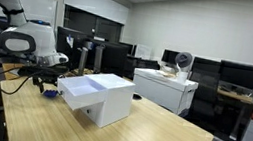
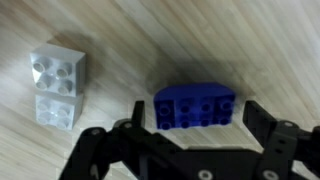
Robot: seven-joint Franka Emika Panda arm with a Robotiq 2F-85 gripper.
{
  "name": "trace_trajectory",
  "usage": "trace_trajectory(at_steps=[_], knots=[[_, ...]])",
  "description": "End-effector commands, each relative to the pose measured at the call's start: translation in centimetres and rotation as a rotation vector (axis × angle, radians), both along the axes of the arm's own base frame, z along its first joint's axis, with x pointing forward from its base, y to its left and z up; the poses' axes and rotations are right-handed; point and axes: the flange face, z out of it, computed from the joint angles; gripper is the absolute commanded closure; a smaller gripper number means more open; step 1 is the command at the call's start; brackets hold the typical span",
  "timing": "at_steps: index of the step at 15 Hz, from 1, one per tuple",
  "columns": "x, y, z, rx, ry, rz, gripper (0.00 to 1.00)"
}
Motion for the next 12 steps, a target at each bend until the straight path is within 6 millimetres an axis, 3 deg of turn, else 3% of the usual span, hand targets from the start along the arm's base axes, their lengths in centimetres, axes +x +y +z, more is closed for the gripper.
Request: trace_trajectory(at_steps=[1,2,3,5,9,12], knots=[[-0.1,-0.2,-0.8,-0.035,-0.02,0.001,0.0],[-0.2,-0.3,-1.1,-0.045,-0.021,-0.005,0.04],[-0.1,-0.3,-1.3,-0.05,-0.021,-0.009,0.27],[-0.1,-0.4,-1.3,-0.051,-0.023,-0.011,0.31],[0.0,-0.9,-2.0,-0.08,-0.035,-0.038,0.55],[0.3,-1.6,-2.4,-0.119,-0.071,-0.077,0.55]])
